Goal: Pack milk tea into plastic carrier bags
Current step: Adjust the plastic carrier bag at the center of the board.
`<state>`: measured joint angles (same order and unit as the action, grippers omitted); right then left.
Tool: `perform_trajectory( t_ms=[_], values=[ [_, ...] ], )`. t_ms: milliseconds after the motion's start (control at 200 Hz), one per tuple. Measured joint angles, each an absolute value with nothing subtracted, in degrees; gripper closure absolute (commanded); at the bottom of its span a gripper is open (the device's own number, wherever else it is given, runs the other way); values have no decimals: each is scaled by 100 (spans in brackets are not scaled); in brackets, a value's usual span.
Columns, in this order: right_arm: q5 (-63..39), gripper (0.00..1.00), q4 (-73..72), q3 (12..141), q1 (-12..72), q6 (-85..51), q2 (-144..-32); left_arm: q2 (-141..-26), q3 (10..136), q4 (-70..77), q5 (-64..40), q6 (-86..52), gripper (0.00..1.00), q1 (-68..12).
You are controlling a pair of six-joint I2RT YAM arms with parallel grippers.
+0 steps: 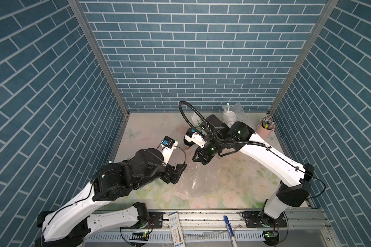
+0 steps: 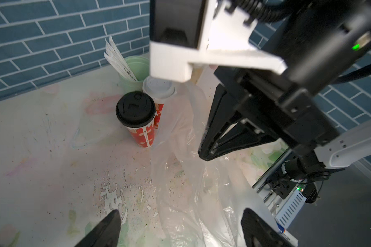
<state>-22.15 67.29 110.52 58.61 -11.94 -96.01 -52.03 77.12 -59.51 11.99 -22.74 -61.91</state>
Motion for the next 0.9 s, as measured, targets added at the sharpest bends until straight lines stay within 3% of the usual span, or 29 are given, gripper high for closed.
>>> perform_trajectory(
  t_ms=[120, 250, 375, 495, 900],
  values=[
    [-2235, 100, 6724, 11052, 5861, -1194, -9601, -5258, 7284, -5813, 764, -2342, 14, -5627],
    [-2250, 100, 6687, 11052, 5861, -1197, -9601, -5137, 6836, -5564, 89, -2383, 25, -4886],
    [-2259, 100, 6626, 10978, 5861, -1197, -9598, -5181, 6624, -5332, -370, -2405, 50, -4560],
    [-2263, 100, 6591, 10881, 5861, -1197, -9598, -5277, 6565, -5109, -659, -2502, 67, -4510],
    [-2268, 100, 6484, 10744, 5843, -1197, -9570, -5321, 6506, -4869, -1066, -2521, 65, -4501]
  ],
)
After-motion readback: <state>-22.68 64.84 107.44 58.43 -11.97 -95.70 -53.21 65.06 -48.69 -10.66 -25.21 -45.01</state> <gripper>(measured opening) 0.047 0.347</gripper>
